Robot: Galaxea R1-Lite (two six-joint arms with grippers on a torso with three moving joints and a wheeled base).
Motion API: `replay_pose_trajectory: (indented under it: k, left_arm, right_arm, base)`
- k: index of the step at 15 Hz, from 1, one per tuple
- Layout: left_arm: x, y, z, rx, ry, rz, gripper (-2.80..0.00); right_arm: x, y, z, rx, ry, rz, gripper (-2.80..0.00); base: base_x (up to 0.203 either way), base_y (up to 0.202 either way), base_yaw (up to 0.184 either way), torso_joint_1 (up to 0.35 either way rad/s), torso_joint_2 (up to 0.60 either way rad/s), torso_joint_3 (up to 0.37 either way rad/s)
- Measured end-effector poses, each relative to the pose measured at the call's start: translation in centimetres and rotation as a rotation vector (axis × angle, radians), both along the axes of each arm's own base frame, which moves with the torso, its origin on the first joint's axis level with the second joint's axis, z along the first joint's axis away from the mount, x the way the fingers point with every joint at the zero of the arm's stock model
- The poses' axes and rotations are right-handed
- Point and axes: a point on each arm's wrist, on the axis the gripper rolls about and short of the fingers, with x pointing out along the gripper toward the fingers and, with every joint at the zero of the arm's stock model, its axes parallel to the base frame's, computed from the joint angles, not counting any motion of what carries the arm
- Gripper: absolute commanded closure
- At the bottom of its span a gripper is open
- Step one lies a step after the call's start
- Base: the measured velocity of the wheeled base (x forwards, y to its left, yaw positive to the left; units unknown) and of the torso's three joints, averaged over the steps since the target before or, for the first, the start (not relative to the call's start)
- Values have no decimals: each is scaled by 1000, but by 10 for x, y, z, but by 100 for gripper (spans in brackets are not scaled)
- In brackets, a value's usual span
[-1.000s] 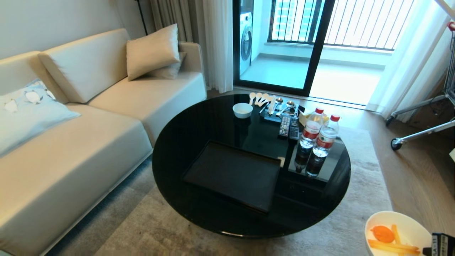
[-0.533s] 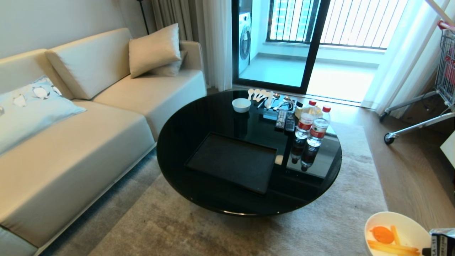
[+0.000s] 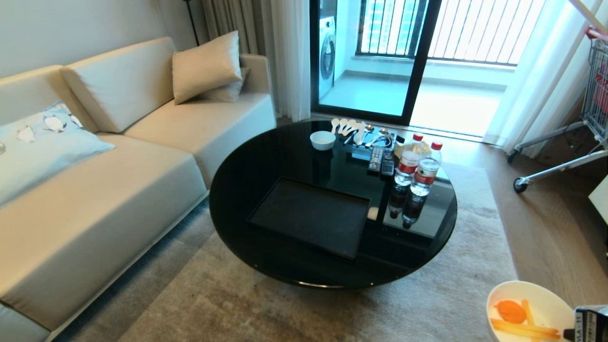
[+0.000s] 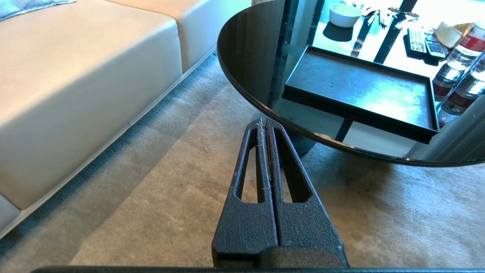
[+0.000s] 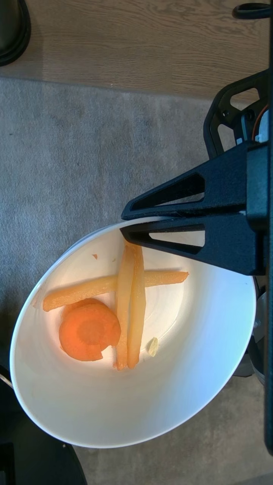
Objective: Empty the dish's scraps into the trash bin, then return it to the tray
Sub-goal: Move the bowl over the trash can
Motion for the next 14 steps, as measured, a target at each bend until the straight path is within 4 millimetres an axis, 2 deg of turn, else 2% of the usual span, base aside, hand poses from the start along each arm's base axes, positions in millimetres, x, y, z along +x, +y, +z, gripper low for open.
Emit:
replay_pose_trajectory:
  k: [14]
  left_arm:
    - [0, 0, 0, 0, 0, 0, 0]
  right_arm:
    - [1, 0, 1, 7, -4, 1, 0]
  base:
    - [0, 0, 0, 0, 0, 0]
